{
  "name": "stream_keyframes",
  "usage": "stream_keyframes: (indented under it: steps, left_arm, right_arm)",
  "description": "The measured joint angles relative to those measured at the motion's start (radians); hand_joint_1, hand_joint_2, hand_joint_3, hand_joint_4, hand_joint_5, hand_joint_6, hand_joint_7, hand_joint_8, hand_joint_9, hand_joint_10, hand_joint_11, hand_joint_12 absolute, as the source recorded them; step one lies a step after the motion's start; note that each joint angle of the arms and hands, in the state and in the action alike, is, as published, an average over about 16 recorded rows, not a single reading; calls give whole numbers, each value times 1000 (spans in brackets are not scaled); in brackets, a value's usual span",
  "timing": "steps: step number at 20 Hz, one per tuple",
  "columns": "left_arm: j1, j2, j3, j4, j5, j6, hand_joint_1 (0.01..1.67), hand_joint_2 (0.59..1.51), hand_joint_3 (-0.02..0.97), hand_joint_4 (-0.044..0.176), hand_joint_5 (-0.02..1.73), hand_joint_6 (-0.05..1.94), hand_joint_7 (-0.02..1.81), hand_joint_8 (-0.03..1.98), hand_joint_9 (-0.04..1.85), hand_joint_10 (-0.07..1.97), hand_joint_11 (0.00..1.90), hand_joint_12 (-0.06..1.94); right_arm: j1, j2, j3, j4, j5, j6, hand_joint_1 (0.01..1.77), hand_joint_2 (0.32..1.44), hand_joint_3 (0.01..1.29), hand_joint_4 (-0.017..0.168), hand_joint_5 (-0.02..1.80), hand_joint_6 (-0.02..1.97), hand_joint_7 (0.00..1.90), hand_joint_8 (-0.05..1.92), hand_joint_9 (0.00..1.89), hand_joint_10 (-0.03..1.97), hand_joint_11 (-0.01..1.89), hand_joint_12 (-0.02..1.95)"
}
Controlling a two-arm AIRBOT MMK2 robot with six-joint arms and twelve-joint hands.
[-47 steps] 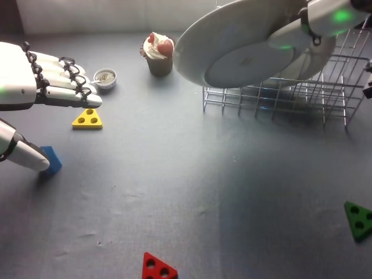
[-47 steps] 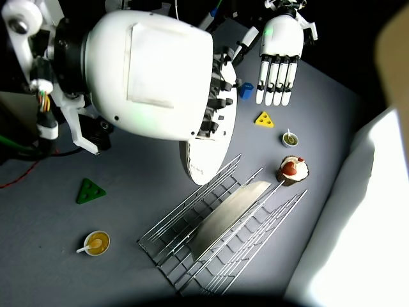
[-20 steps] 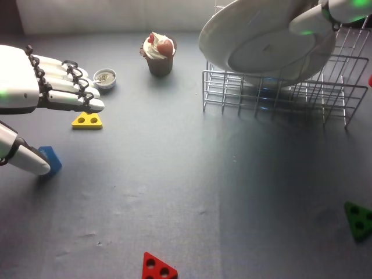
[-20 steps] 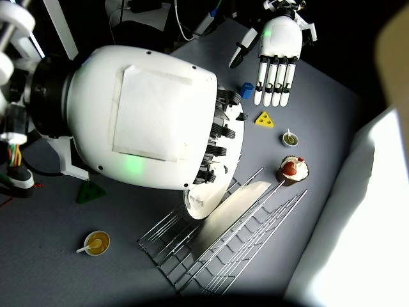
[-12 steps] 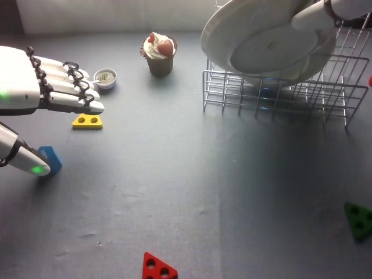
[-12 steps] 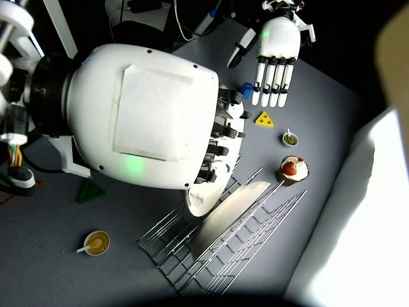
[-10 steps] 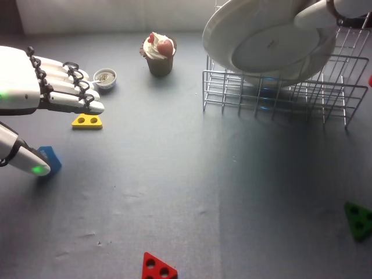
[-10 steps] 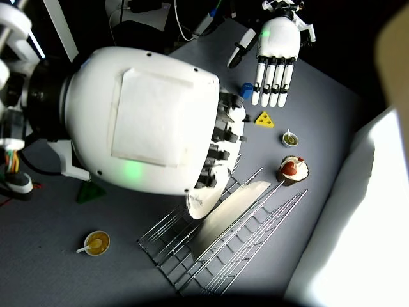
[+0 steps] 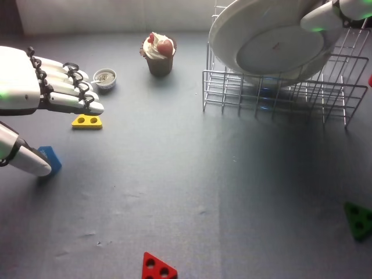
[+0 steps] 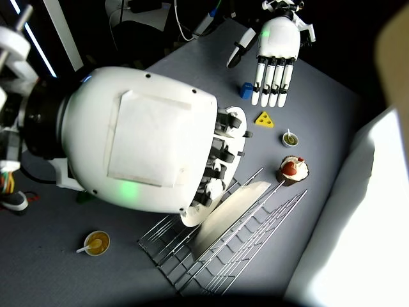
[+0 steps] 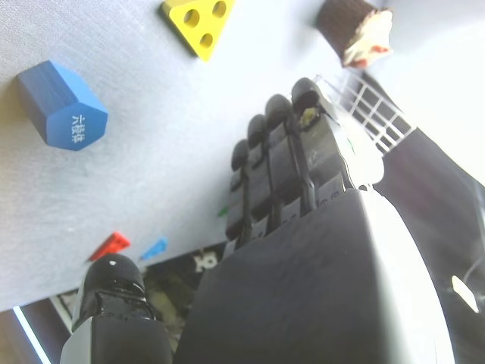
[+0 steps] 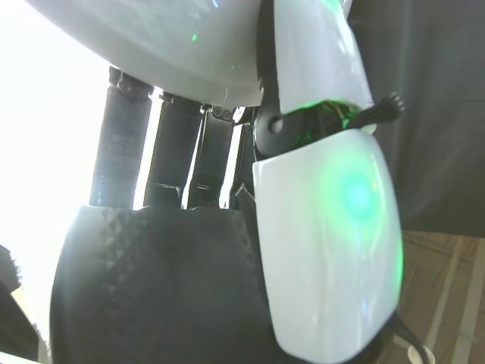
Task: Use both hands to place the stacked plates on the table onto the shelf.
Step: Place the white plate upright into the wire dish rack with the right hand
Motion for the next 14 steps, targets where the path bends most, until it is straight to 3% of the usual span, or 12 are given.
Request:
stream_keyframes:
  steps: [14]
  left_arm:
    - [-9, 0, -1, 15, 0, -3, 74, 1034, -1, 2, 149, 5, 220, 1, 212, 9, 215, 12]
  right_arm:
    - [-24, -1, 24, -18, 21, 35, 1486, 935, 11, -8, 890, 880, 1053, 656, 1205, 603, 1000, 1307]
